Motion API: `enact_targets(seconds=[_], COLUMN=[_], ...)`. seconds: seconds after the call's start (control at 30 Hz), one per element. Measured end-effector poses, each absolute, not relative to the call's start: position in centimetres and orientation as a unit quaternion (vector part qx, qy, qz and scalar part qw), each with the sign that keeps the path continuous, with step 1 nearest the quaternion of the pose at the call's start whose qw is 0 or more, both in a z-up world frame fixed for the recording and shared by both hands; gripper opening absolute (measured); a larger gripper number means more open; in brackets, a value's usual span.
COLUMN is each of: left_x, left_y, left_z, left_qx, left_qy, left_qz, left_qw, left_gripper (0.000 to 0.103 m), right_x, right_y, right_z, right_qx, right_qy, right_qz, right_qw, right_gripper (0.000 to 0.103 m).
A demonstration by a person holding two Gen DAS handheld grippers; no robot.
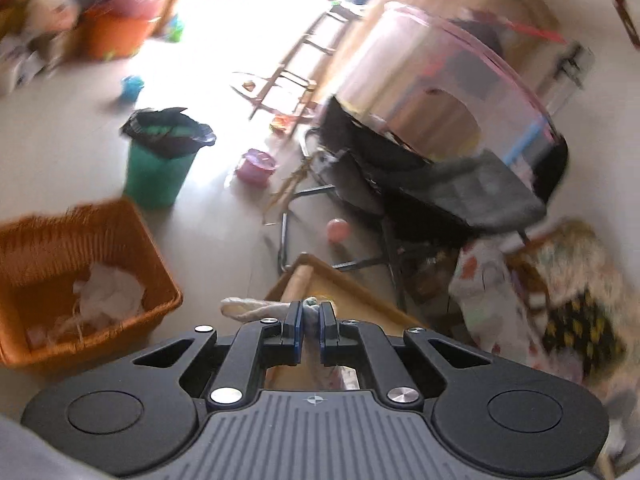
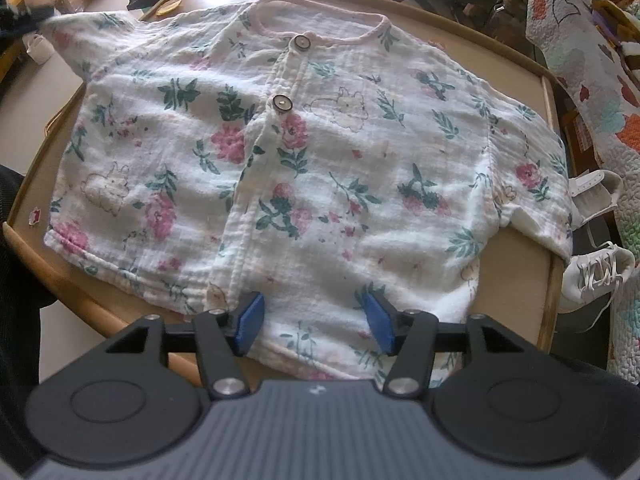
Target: Fold clothes
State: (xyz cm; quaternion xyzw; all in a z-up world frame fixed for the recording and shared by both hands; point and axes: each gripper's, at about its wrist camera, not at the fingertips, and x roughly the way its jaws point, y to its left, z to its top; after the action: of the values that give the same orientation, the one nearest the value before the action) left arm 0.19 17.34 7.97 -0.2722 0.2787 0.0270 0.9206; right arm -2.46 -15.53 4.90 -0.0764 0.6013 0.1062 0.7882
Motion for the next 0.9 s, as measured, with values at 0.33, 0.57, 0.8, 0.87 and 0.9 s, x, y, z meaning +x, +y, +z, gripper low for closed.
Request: enact_targets(seconds=[0.33, 0.57, 0.8, 0.87, 0.9], left_x=[-0.4, 0.5, 2.5, 2.5, 2.4], left_y=[19.3, 20.6, 20.7, 20.9, 21.0], left_z=[4.3, 0.7, -2.3, -2.8, -3.0], left_qx=[-0.335, -0.398, -0.424, -0.439, -0.448], left_qy=[0.386, 0.417, 0.422, 0.417, 0.416], left_qz=[0.137, 0.13, 0.136, 0.142, 0.146], left_qw=[0.848, 0.807, 0.79, 0.783, 0.778], left_gripper=[0.04, 0.05, 0.055, 0.056, 0.056], right_x=[-2.4, -2.7, -3.6, -3.9, -4.1], right_y=[-15.6, -15.8, -18.4, -19.7, -20.2], right_z=[4.8, 5.6, 8.1, 8.4, 8.4], right_qx=[-0.076, -0.071, -0.052, -0.033, -0.022], right_qy=[0.6, 0.592, 0.556, 0.549, 0.545], right_qz=[0.104, 0.102, 0.077, 0.068, 0.067], right_qw=[0.79, 0.796, 0.826, 0.833, 0.835], right_gripper=[0.063, 0.063, 0.062, 0.062, 0.062])
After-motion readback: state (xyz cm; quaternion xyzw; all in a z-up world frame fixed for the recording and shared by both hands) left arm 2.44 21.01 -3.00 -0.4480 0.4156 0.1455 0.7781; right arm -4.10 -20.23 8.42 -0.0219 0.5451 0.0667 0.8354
